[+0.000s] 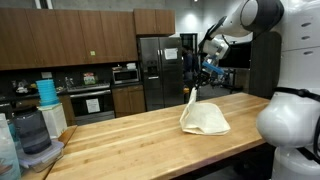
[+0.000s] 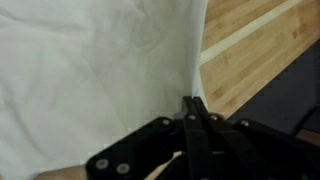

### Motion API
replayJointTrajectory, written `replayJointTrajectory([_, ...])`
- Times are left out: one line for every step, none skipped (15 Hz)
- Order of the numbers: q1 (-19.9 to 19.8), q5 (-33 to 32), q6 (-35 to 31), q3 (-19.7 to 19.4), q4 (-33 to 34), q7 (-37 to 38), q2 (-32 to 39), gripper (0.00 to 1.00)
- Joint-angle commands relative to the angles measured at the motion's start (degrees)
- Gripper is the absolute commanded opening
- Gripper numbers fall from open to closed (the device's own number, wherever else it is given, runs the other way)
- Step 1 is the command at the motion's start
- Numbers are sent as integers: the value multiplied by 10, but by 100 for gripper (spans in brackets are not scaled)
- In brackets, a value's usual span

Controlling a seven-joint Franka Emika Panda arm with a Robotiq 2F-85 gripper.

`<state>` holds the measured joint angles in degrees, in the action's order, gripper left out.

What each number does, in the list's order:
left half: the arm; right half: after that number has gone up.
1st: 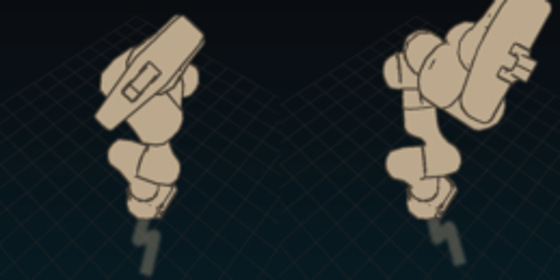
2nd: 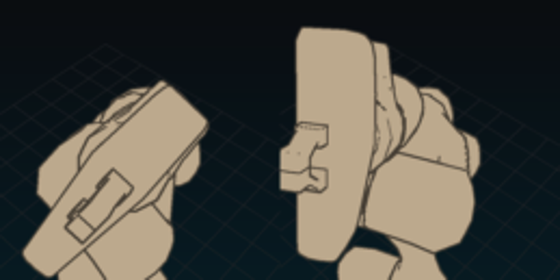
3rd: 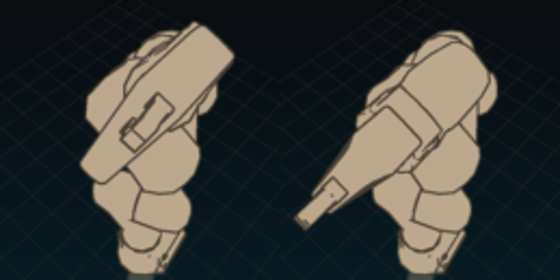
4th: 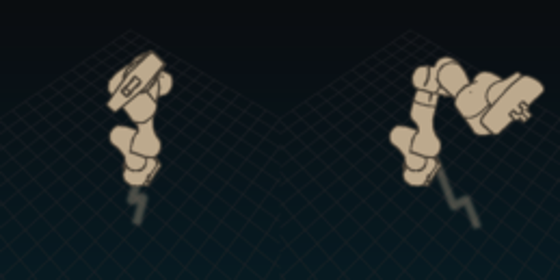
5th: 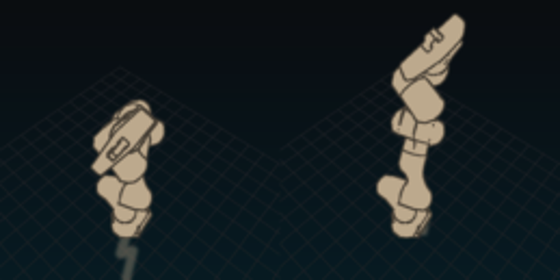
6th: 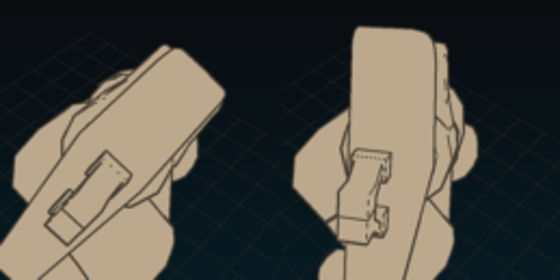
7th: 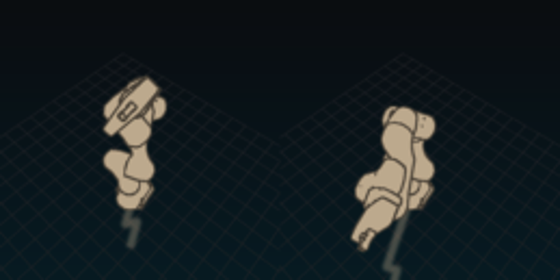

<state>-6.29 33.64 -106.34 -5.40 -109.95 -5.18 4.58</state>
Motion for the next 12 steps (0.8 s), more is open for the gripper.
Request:
replayJointTrajectory([-19,-24,24,-15,35,-20,28,0])
replayJointTrajectory([-22,-36,21,-18,42,-20,39,0])
replayJointTrajectory([-26,-48,18,-21,46,-15,49,0])
replayJointTrajectory([-30,-56,15,-24,52,-11,63,0])
replayJointTrajectory([-36,-59,20,-27,58,-15,78,0])
replayJointTrajectory([-42,-63,24,-28,63,-20,94,0])
replayJointTrajectory([-46,-68,26,-29,69,-20,111,0])
replayJointTrajectory([-51,-72,25,-30,72,-18,125,0])
replayJointTrajectory([-55,-76,24,-29,79,-16,142,0])
replayJointTrajectory([-59,-80,19,-29,84,-9,159,0])
replayJointTrajectory([-62,-83,17,-28,91,-5,175,0])
replayJointTrajectory([-66,-86,18,-27,97,-5,189,0])
